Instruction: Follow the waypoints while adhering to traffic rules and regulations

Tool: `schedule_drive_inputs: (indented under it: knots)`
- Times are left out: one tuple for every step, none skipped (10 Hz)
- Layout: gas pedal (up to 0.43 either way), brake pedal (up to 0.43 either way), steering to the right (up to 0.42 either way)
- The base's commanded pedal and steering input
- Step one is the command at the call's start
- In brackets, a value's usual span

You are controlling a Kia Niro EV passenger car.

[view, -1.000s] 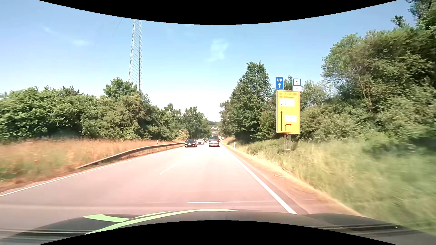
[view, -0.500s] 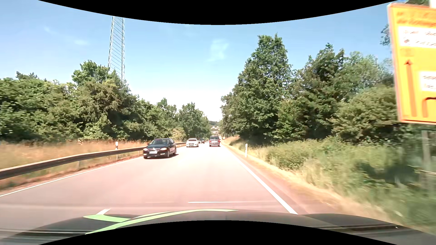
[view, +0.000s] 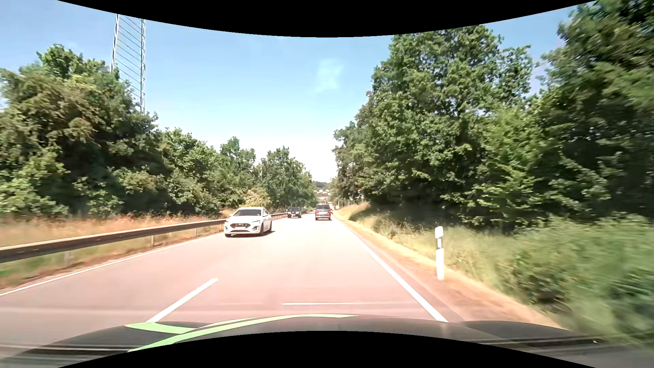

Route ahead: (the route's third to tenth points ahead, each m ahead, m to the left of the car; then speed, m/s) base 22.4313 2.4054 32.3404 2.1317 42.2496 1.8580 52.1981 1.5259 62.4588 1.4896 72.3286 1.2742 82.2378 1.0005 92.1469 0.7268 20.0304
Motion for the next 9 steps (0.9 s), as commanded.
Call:
schedule_drive_inputs:
  knots:
    - [0.000, 0.000, 0.000]
    - [0.000, 0.000, 0.000]
    - [0.000, 0.000, 0.000]
    - [0.000, 0.000, 0.000]
    - [0.000, 0.000, 0.000]
    - [0.000, 0.000, 0.001]
    - [0.000, 0.000, 0.001]
    - [0.000, 0.012, 0.001]
    - [0.000, 0.018, 0.001]
